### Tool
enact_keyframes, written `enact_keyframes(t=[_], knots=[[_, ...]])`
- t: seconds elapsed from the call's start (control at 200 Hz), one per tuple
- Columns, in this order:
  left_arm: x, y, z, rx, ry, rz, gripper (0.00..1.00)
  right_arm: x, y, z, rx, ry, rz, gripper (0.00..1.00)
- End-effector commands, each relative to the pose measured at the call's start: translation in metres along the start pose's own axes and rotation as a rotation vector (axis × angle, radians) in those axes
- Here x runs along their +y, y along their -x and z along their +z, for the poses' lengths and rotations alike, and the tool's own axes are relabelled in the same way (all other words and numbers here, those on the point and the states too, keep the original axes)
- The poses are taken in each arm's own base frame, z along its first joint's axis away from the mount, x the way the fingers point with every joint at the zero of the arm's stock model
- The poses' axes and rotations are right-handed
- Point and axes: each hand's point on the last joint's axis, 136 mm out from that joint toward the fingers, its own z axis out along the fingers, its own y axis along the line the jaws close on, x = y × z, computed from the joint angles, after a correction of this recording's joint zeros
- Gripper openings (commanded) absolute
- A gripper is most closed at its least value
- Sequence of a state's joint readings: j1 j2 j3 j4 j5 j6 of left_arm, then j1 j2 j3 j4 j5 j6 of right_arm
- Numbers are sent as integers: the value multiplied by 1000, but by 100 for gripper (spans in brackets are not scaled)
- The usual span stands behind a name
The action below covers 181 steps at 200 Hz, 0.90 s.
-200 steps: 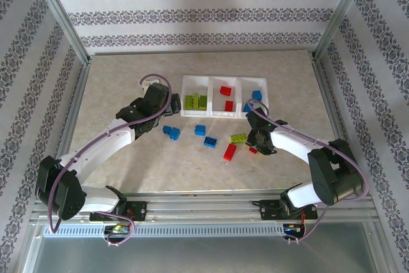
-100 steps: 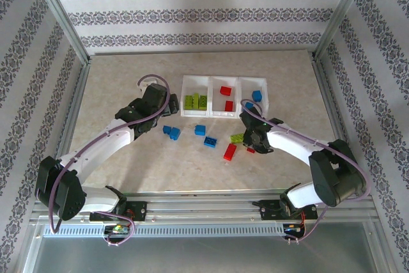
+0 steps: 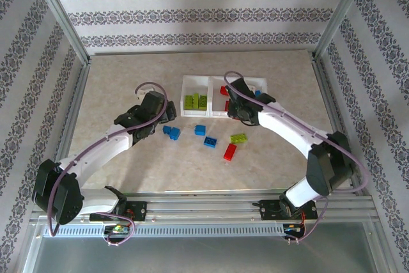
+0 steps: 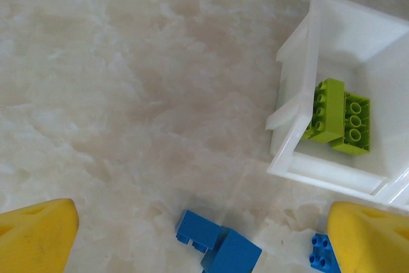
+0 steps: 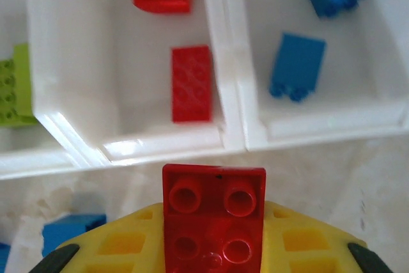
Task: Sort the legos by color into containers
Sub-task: Pick up the lego from the middle-right of the table, then place the lego in the container.
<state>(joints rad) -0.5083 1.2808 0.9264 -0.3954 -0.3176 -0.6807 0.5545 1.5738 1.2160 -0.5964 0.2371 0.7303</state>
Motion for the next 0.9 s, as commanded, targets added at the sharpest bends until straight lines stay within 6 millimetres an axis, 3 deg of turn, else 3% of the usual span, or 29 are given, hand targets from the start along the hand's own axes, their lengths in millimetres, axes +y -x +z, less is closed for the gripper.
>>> enact_keyframes(t=[0.0,0.25,0.51,0.72,0.899], knots=[[8,-3,-2,0,-5,-62,100,15,18,9,-13,-24,-118,17],[15,-21,2,45,-1,-79,100,38,56,49,-20,-32,-146,18],[19,-34,6,79,5,-84,100,36,61,93,57,21,-74,23],[18,-40,10,100,-3,-94,100,46,63,100,65,57,-84,26],[17,-42,12,108,-2,-93,100,49,64,102,70,61,-91,42]])
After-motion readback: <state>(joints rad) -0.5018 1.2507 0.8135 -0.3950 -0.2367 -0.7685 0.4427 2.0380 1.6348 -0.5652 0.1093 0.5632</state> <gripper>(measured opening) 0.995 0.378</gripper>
